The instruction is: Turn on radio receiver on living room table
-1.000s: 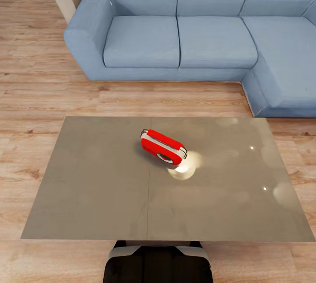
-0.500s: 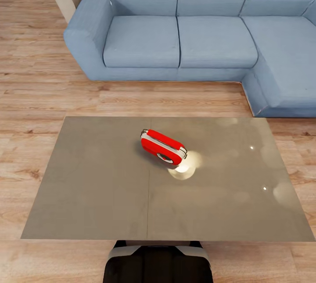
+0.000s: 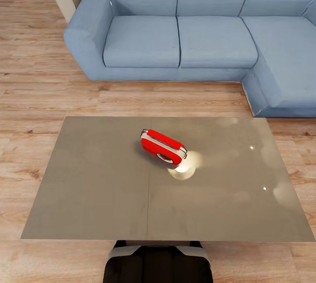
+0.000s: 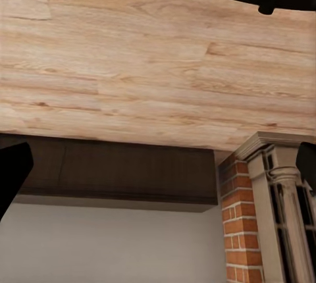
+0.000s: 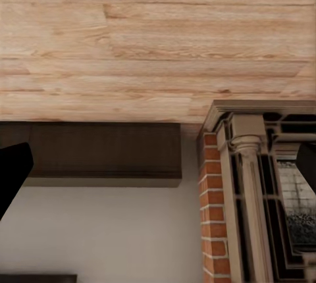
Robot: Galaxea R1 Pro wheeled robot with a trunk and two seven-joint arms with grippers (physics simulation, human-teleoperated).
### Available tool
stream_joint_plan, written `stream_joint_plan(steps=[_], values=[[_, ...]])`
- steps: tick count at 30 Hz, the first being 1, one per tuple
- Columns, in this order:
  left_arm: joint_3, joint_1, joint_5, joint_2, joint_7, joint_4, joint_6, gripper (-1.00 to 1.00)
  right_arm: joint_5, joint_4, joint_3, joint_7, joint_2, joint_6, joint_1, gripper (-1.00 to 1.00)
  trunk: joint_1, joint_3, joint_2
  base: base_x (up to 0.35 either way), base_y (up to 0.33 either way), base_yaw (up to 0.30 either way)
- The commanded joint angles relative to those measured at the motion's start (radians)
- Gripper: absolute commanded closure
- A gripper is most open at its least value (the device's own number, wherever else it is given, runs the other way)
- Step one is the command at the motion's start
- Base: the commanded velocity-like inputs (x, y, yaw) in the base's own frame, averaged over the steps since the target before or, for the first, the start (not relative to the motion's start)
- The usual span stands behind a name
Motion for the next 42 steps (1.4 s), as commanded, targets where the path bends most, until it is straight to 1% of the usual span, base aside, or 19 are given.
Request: stream_joint_plan(steps=[1, 8, 19, 31, 32, 34, 35, 36, 39, 40, 41, 42], values=[[0.000, 0.000, 0.000, 0.000, 0.000, 0.000, 0.000, -1.00, 0.000, 0.000, 0.000, 0.000, 0.000, 0.000, 0.000, -1.00, 0.000, 0.000, 0.000, 0.000, 0.000, 0.000], [-0.001, -0.001, -0.001, 0.001, -0.004, -0.005, 0.000, -1.00, 0.000, 0.000, -0.001, 0.000, -0.001, 0.000, 0.000, -1.00, 0.000, 0.000, 0.000, 0.000, 0.000, 0.000], [-0.002, -0.001, -0.001, 0.002, -0.009, -0.066, 0.008, -1.00, 0.000, -0.001, -0.002, -0.001, -0.002, -0.001, 0.000, -1.00, 0.000, 0.000, 0.000, 0.000, 0.000, 0.000], [-0.002, -0.001, 0.000, 0.001, -0.009, -0.074, 0.010, -1.00, 0.000, -0.008, -0.002, 0.000, -0.002, -0.001, 0.000, -1.00, 0.000, 0.000, 0.000, 0.000, 0.000, 0.000], [-0.003, 0.000, 0.000, 0.002, -0.009, -0.102, 0.011, -1.00, 0.003, -0.023, -0.003, -0.011, -0.005, -0.016, 0.000, -1.00, 0.000, 0.000, 0.000, 0.000, 0.000, 0.000], [-0.003, 0.000, 0.000, 0.003, -0.011, -0.130, 0.012, -1.00, 0.005, -0.062, -0.003, -0.014, -0.007, -0.012, 0.000, -1.00, 0.000, 0.000, 0.000, 0.000, 0.000, 0.000], [-0.003, -0.001, 0.000, 0.003, -0.012, -0.150, 0.014, -1.00, 0.005, -0.097, -0.003, -0.017, -0.008, -0.009, 0.000, -1.00, 0.000, 0.000, 0.000, 0.000, 0.000, 0.000], [-0.003, -0.001, 0.000, 0.003, -0.014, -0.188, 0.023, -1.00, 0.006, -0.155, -0.003, -0.023, -0.010, -0.005, 0.000, -1.00, 0.000, 0.000, 0.000, 0.000, 0.000, 0.000], [-0.003, -0.001, 0.000, 0.001, -0.015, -0.232, 0.044, -1.00, 0.018, -0.196, -0.004, -0.028, -0.012, 0.000, 0.000, -1.00, 0.000, 0.000, 0.000, 0.000, 0.000, 0.000], [-0.003, 0.000, 0.000, -0.001, -0.015, -0.287, 0.074, -1.00, 0.037, -0.252, -0.005, -0.029, -0.014, 0.006, 0.000, -1.00, 0.000, 0.000, 0.000, 0.000, 0.000, 0.000], [-0.003, 0.000, 0.000, -0.001, -0.016, -0.328, 0.097, -1.00, 0.047, -0.303, -0.006, -0.030, -0.014, 0.021, -0.001, -1.00, 0.000, 0.000, 0.000, 0.000, 0.000, 0.000], [-0.003, -0.001, 0.000, 0.000, -0.016, -0.376, 0.123, -1.00, 0.056, -0.367, -0.006, -0.030, -0.015, 0.049, -0.002, -1.00, 0.000, 0.000, 0.000, 0.000, 0.000, 0.000]])
